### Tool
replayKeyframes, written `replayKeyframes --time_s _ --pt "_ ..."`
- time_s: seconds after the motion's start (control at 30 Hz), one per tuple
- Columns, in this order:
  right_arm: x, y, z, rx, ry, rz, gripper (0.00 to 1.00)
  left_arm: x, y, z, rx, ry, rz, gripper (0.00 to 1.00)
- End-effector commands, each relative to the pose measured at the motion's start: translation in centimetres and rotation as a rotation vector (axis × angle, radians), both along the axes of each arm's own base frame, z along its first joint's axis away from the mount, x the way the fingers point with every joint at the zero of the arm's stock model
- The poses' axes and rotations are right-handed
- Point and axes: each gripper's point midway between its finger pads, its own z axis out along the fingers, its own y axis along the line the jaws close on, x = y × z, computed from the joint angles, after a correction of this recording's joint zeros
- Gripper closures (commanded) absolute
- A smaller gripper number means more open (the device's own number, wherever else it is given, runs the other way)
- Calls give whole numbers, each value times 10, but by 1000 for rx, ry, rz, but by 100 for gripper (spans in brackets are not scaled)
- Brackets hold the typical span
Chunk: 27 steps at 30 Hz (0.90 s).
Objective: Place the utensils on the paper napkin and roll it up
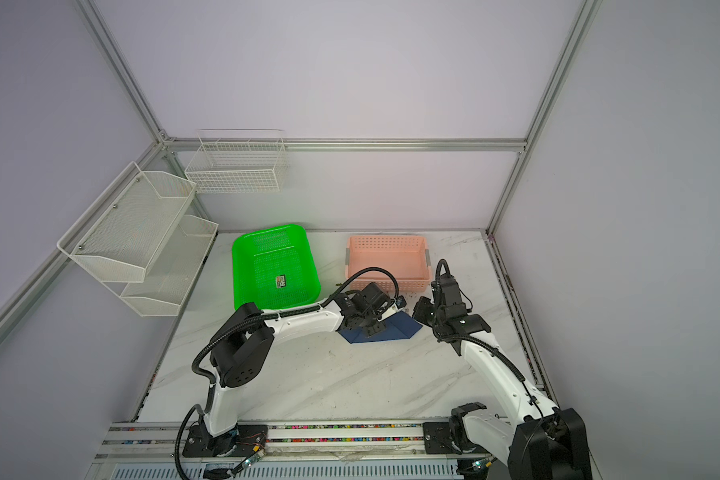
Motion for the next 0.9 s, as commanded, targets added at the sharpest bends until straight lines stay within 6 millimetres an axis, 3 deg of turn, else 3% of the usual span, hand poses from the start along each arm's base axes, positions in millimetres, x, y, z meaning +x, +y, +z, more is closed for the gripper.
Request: replayKeyframes --time_s 0.0,0.4,0.87 --pt "4 16 8 106 -35 40 75 19 -19 34 -88 -64 -4 96" --pt "-6 46 -30 258 43 142 76 23 -15 23 -81 -58 14 96" --pt "-13 58 -68 315 103 190 79 22 -14 15 -75 -41 21 95"
